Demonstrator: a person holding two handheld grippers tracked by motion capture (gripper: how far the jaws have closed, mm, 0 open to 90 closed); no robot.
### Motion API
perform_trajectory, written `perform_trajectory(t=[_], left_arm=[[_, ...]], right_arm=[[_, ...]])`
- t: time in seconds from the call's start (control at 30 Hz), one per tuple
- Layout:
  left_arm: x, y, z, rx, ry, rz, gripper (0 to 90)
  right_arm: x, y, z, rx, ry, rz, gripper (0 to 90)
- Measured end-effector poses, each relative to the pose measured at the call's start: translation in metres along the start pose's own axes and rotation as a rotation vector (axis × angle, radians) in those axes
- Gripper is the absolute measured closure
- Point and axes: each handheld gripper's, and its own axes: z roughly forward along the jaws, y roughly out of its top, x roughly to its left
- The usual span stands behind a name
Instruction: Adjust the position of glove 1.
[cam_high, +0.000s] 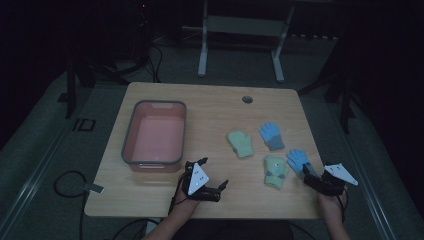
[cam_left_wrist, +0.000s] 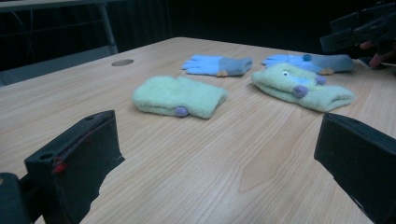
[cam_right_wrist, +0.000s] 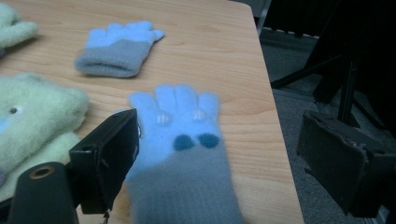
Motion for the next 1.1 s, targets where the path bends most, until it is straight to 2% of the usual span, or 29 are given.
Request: perform_trajectory(t=[0.23,0.3,0.43,0.5,0.63,0.67,0.7,0.77,0.87,0.93,0.97,1.07,1.1], left_arm=[[0.001,0.000,0.000,0.000,0.003,-0.008,0.2],[0.001,0.000,0.000,-0.004,0.002,-0.012,0.2],[0.001,0.000,0.001,0.008,-0.001,-0.011,0.2],[0.001,0.000,0.000,0.004,0.000,-0.009,0.2],[0.001,0.000,0.000,-0.002,0.000,-0.009,0.2],[0.001,0.000,0.000,0.000,-0.001,-0.007,0.2],[0.001,0.000,0.000,0.003,-0.002,-0.004,0.2],[0.000,0.000,0.000,0.000,-0.005,-0.003,0.2],[0.000,0.000,0.000,-0.002,-0.009,0.001,0.2],[0.000,0.000,0.000,-0.003,-0.008,0.001,0.2],[0.000,0.000,0.000,-0.003,-0.008,0.001,0.2],[0.000,0.000,-0.001,-0.004,-0.009,0.002,0.2],[0.000,0.000,-0.001,-0.005,-0.008,0.005,0.2]], right_arm=[[-0.002,0.000,0.000,-0.002,-0.002,0.010,12.9],[-0.002,0.000,0.000,0.012,-0.012,0.009,12.1],[-0.002,0.004,-0.004,0.025,0.016,0.010,11.5],[0.000,0.009,-0.008,0.028,0.017,-0.003,11.5],[0.004,0.022,-0.017,-0.004,-0.008,-0.039,11.5],[0.005,0.025,-0.020,-0.012,-0.001,-0.044,11.9],[0.005,0.029,-0.022,-0.012,0.003,-0.044,14.1],[0.004,0.037,-0.024,0.022,0.024,-0.043,14.2],[0.004,0.047,-0.027,0.015,-0.009,-0.053,15.8],[0.003,0.051,-0.027,0.022,-0.002,-0.039,15.7],[-0.001,0.063,-0.026,0.049,0.069,0.037,15.3],[0.000,0.070,-0.027,0.034,0.087,0.045,13.5],[0.005,0.078,-0.027,0.026,0.099,0.031,12.7]])
